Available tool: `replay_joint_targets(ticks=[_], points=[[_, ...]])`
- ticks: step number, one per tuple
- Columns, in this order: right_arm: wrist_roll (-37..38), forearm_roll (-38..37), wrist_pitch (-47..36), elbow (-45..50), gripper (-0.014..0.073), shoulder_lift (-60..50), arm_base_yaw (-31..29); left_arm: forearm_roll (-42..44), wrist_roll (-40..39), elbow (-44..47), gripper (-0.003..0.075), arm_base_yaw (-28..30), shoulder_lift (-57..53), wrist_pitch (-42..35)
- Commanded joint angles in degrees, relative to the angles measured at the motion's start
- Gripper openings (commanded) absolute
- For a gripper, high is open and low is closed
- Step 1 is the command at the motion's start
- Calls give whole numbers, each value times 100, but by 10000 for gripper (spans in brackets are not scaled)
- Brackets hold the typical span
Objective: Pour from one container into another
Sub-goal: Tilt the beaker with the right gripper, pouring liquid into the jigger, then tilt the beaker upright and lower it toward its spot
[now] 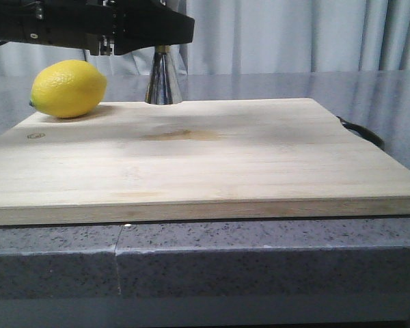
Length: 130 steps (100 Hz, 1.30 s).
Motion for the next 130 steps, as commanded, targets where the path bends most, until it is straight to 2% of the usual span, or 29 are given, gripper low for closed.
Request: replay_joint_targets(ticks=[1, 38, 81, 91, 108, 130], points=[[-71, -301, -366, -217, 302, -241, 14, -569, -42, -173, 211, -39, -282, 462], [-85, -290, -328, -217, 302, -241, 14, -569, -42, -173, 211, -39, -282, 462], [2375, -61, -207, -217, 302, -284, -84, -569, -42, -173, 211, -39, -282, 462], [2586, 577, -219, -217, 302, -446, -303, -569, -42, -173, 211, -39, -282, 462], [2597, 2388, -296, 36, 302, -928, -1104, -569, -42, -173, 211, -39, -282, 462], [2597, 3702, -1400, 1384, 302, -1654, -2280, -569, -42, -173, 211, -39, -282, 462]])
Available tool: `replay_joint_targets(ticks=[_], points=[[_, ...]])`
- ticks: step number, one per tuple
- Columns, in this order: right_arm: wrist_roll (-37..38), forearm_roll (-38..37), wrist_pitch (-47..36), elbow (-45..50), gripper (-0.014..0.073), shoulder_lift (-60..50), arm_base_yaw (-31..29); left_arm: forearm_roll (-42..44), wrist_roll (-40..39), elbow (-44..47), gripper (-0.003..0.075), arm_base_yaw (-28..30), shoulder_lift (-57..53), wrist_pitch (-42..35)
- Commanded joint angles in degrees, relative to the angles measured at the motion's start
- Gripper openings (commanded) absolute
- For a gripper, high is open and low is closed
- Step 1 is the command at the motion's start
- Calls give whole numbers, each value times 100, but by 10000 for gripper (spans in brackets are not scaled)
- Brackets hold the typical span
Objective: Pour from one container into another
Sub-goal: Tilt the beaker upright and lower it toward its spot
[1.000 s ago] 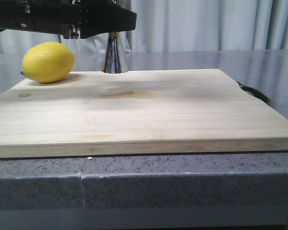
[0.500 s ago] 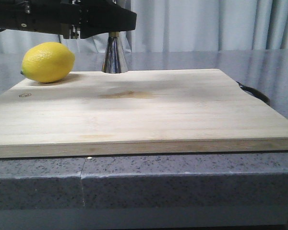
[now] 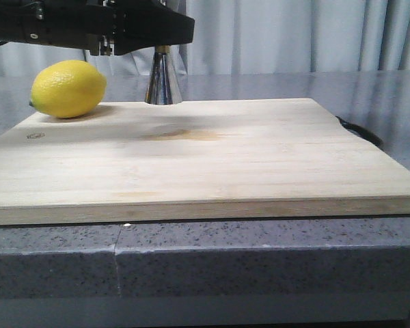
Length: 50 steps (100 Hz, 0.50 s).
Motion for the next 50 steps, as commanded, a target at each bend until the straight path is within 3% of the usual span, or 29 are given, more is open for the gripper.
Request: replay_joint_targets(ticks=[1, 11, 35, 50], points=[[28, 584, -926, 419, 302, -501, -410, -569, -42, -173, 211, -39, -282, 462], [28, 974, -1808, 1268, 302, -817, -658, -569, -42, -173, 211, -39, -282, 462], [28, 2210, -4941, 3496, 302, -1161, -682, -569, -42, -173, 211, -39, -282, 462], [28, 2497, -5898, 4267, 302, -1019, -510, -569, -42, -173, 211, -39, -282, 462]])
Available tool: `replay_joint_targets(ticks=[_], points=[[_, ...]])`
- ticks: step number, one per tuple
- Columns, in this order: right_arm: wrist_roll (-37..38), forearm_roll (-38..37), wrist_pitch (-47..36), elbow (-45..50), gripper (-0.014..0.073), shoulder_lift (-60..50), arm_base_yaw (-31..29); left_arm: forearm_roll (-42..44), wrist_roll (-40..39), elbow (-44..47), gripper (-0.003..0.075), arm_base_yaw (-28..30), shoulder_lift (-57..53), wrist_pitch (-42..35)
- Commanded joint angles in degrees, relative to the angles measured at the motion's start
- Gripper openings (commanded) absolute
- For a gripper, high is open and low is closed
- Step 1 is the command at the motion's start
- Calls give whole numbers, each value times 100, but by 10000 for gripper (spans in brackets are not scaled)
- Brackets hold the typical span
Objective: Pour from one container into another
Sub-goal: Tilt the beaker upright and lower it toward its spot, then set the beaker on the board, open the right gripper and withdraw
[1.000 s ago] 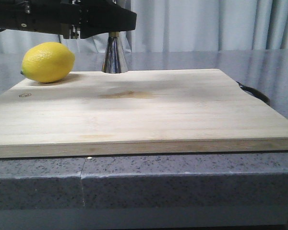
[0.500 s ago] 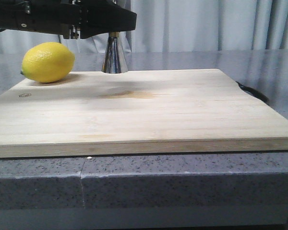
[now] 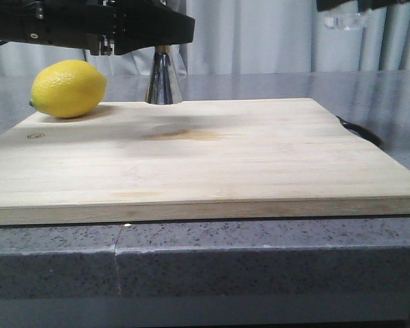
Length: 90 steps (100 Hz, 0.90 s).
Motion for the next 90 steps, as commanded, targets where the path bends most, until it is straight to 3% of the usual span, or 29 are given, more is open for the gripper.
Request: replay_joint_targets(ticks=[1, 43, 90], points=[[4, 167, -1110, 217, 302, -74, 128, -569, -42, -173, 211, -39, -282, 462], [543, 134, -3524, 626, 302, 1113, 1113, -569, -42, -173, 211, -39, -282, 462], [837, -345, -3698, 626, 302, 1816, 1166, -569, -42, -173, 211, -39, -282, 462]])
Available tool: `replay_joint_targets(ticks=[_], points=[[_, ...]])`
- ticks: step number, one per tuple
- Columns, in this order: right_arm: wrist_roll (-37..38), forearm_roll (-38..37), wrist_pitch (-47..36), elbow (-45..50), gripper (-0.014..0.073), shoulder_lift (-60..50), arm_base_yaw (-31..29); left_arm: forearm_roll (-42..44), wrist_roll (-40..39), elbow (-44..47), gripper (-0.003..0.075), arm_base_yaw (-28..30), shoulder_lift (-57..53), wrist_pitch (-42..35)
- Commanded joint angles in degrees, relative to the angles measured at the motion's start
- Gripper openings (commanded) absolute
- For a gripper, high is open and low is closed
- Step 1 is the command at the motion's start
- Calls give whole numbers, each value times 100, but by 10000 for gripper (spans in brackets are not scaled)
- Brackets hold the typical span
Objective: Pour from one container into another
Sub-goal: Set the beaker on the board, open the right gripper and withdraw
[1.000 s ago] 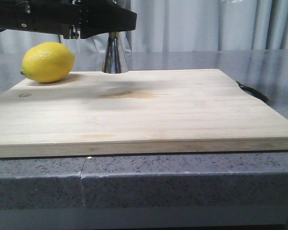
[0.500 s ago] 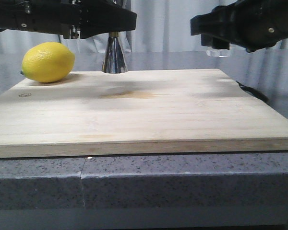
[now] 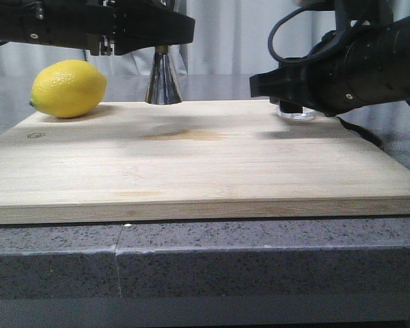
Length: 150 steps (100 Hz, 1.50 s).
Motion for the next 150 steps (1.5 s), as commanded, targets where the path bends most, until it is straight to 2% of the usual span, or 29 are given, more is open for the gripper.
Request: replay_joint_targets(ticks=[1, 18, 27, 46, 56, 91, 127, 150], points=[[24, -206, -482, -120, 302, -108, -4, -569, -42, -173, 211, -39, -282, 462], [24, -235, -474, -120, 304, -62, -4, -569, -42, -173, 211, -39, -282, 462], [24, -249, -449, -120, 339, -62, -4, -569, -42, -173, 211, -39, -282, 462], [24, -249, -351, -120, 544, -153, -4, -569, -42, -173, 211, -39, -282, 462], [24, -249, 11, -120, 596, -434, -4, -569, -42, -173, 211, -39, -282, 462], [-116, -249, 2250, -120, 598, -1914, -4, -569, -42, -173, 211, -39, -282, 462], [-366, -306, 3894, -120, 597, -3182, -4, -569, -42, -173, 211, -39, -282, 462], [-366, -442, 4887, -120, 597, -3695, -441, -569, -42, -173, 211, -39, -282, 462]])
